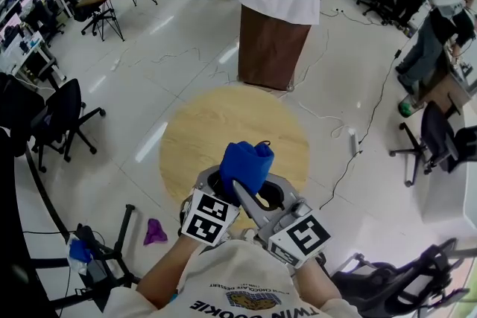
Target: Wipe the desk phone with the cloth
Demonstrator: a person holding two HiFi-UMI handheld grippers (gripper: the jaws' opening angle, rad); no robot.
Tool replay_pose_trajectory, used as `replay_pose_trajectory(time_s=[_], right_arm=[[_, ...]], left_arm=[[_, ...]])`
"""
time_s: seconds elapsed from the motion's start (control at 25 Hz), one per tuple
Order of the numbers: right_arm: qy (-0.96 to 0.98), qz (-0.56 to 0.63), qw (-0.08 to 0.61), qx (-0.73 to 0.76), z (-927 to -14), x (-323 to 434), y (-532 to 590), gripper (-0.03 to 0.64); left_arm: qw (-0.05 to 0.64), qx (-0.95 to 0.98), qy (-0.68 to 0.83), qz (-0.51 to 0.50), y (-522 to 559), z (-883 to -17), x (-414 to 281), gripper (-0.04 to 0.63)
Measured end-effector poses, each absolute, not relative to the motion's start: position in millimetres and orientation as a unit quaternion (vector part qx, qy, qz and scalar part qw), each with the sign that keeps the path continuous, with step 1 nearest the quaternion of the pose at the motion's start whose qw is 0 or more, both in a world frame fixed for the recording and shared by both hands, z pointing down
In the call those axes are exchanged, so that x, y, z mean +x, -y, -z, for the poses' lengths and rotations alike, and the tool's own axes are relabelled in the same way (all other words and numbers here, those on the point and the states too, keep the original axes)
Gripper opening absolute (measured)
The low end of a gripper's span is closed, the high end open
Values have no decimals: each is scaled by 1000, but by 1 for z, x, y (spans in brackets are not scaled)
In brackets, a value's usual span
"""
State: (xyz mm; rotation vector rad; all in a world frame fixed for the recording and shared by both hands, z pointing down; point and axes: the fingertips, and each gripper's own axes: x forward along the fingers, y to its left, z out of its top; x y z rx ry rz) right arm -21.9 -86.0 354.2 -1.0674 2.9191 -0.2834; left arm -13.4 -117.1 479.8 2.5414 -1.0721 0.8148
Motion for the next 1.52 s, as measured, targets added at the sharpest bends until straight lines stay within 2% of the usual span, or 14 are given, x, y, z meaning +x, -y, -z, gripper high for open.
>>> replay_pose_trajectory(time_s=[0.44,1.52], right_arm=[[-941,72,-34,-328,-370,-38,93,60],[-906,24,-8,-423,-331,33,164,60]], left_arm=[[126,877,367,-285,113,-481,-16,267],[137,878,370,-270,107,-478,-22,267]])
